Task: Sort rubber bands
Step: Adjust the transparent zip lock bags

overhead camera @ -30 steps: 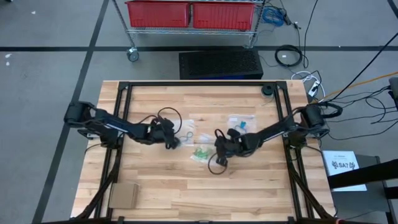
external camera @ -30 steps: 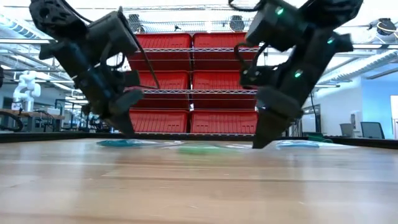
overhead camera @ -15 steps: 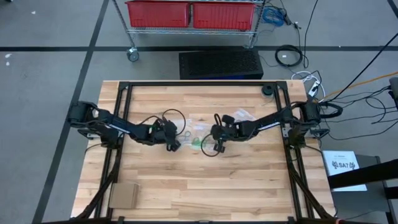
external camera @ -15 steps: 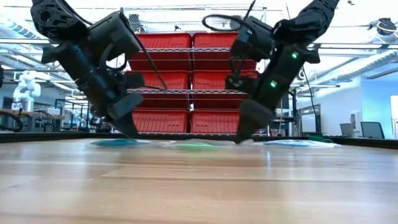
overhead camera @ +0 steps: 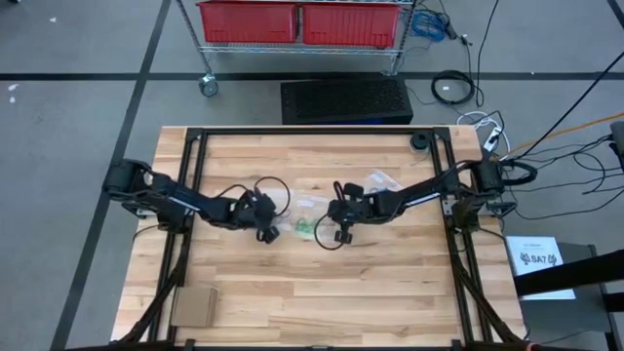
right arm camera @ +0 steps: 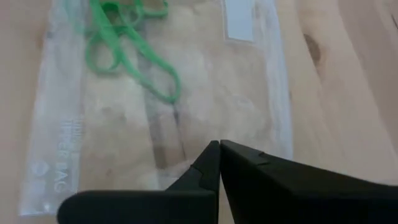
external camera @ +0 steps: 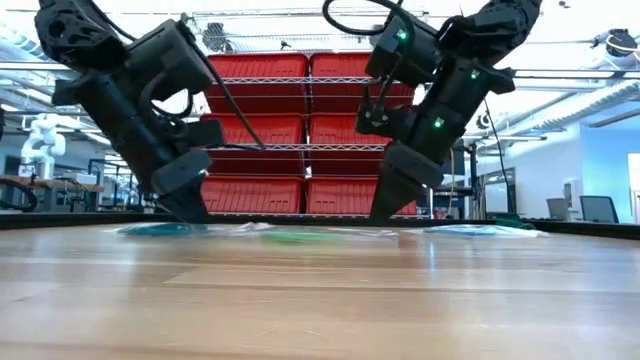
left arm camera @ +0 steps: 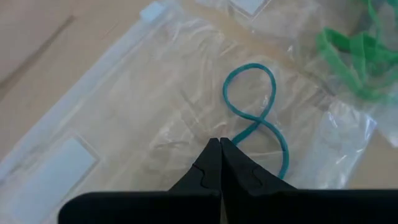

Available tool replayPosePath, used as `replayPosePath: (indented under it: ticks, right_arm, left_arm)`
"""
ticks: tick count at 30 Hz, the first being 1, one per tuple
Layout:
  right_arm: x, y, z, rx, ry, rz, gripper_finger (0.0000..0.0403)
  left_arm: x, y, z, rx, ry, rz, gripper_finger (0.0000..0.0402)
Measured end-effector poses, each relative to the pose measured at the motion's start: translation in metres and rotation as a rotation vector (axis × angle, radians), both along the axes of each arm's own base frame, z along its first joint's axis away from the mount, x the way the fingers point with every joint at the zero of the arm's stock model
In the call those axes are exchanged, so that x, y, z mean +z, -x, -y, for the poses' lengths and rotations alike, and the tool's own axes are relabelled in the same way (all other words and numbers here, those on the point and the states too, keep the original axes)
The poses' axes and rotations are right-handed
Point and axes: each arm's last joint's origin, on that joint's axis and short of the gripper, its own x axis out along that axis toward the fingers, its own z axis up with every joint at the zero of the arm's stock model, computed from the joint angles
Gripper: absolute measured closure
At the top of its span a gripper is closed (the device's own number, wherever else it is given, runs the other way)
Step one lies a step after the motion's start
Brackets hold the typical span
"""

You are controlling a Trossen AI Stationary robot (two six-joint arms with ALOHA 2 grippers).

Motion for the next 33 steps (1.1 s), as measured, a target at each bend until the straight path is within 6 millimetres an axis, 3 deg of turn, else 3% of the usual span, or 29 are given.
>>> replayPosePath:
  ticks: [3,6,9,11,16,20,26,33]
  right_arm:
    - [0.001,0.0,0.005,0.008,0.011,-0.007,0.0401]
    - [0.016,0.005,0.003,0.013,-0.015,0.016,0.0402]
    - [0.039,0.021,-0.005,-0.029,-0.016,-0.001,0.0402]
    - [0.046,0.037,-0.006,-0.145,-0.015,-0.033,0.0402]
    - [0.03,0.071,-0.004,-0.479,-0.075,0.016,0.0403]
    - [0.007,0.087,-0.001,-0.607,-0.086,0.034,0.0403]
    - [-0.013,0.094,-0.004,-0.437,-0.15,-0.017,0.0403]
    - [-0.015,0.102,-0.019,-0.198,-0.147,-0.119,0.0403]
  left_arm:
    - [-0.003,0.004,0.004,0.017,0.006,-0.001,0.0401]
    - [-0.004,0.005,0.007,0.023,-0.004,0.005,0.0401]
    - [-0.003,0.005,0.009,0.015,-0.003,0.017,0.0401]
    - [-0.004,0.005,0.011,0.011,-0.003,0.016,0.0401]
    - [-0.003,0.006,0.016,0.01,0.001,0.026,0.0401]
    - [0.001,0.008,0.02,-0.009,0.008,0.031,0.0401]
    - [0.013,0.009,0.02,-0.019,0.018,0.092,0.0401]
    - [0.022,0.004,0.024,-0.159,0.038,0.146,0.0401]
